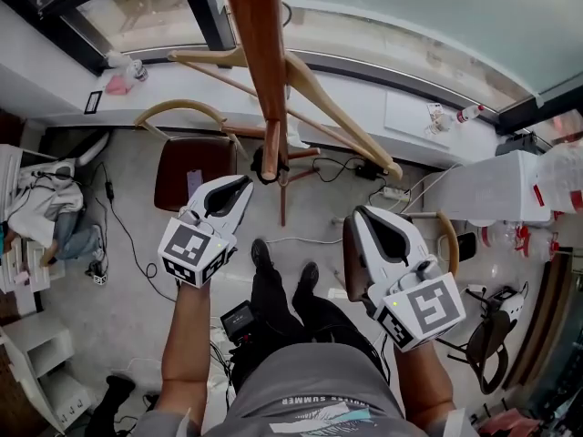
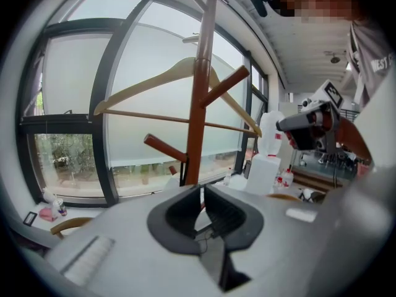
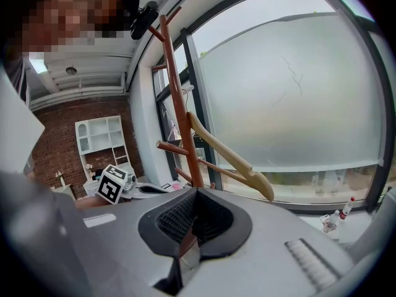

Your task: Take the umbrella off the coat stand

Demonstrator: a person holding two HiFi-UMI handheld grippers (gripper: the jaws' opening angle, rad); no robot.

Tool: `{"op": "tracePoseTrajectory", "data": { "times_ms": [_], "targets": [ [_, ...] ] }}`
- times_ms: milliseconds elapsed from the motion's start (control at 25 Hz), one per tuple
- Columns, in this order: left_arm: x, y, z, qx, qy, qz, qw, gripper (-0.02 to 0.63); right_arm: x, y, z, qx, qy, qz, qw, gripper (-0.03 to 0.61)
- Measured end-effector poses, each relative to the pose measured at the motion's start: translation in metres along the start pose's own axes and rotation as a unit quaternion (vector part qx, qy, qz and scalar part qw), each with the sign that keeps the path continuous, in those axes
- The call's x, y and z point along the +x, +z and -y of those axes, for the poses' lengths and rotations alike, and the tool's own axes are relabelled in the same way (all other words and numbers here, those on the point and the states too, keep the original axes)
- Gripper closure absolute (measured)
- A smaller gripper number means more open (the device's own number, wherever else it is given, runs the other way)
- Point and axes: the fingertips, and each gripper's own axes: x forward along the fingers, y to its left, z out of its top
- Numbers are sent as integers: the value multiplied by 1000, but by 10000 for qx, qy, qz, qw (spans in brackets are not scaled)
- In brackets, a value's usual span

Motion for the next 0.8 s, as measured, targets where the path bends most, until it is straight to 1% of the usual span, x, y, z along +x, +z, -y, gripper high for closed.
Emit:
{"op": "tracePoseTrajectory", "data": {
  "times_ms": [360,800],
  "targets": [
    [23,-18,-17,31,-5,-47,10000,571,8,-15,1,40,-53,-164,9998,577],
    [59,-51,-35,31,-55,-249,9997,505,15,-37,5,95,-149,-367,9992,577]
  ]
}}
